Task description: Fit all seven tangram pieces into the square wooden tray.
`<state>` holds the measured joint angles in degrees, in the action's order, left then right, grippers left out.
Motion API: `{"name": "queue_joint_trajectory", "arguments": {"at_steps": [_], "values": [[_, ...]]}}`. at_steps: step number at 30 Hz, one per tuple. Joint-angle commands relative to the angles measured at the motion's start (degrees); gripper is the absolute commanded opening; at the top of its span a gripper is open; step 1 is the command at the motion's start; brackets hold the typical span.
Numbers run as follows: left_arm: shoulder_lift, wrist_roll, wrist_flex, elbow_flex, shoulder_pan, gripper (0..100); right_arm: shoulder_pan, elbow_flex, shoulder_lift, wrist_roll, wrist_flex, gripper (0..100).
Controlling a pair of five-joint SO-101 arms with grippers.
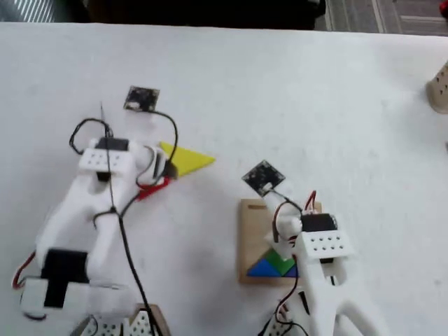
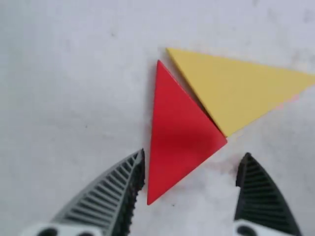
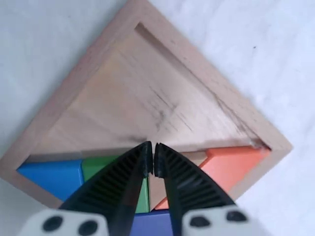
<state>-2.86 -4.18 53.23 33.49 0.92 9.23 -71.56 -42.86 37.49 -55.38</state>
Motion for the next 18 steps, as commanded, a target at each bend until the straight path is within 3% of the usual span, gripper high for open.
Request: {"name": "queue_joint_trajectory", "arguments": {"at_steps": [1,18], "values": [[9.36,-2.46,7.21,-12.66,-0.04,32,-0.75,0.44,-0.75,-0.53,0.66,1.8],[26.95,-6.95,17.76,-30.24,0.31,32,-0.66,0.44,-0.75,-0.53,0.75,1.9]]}}
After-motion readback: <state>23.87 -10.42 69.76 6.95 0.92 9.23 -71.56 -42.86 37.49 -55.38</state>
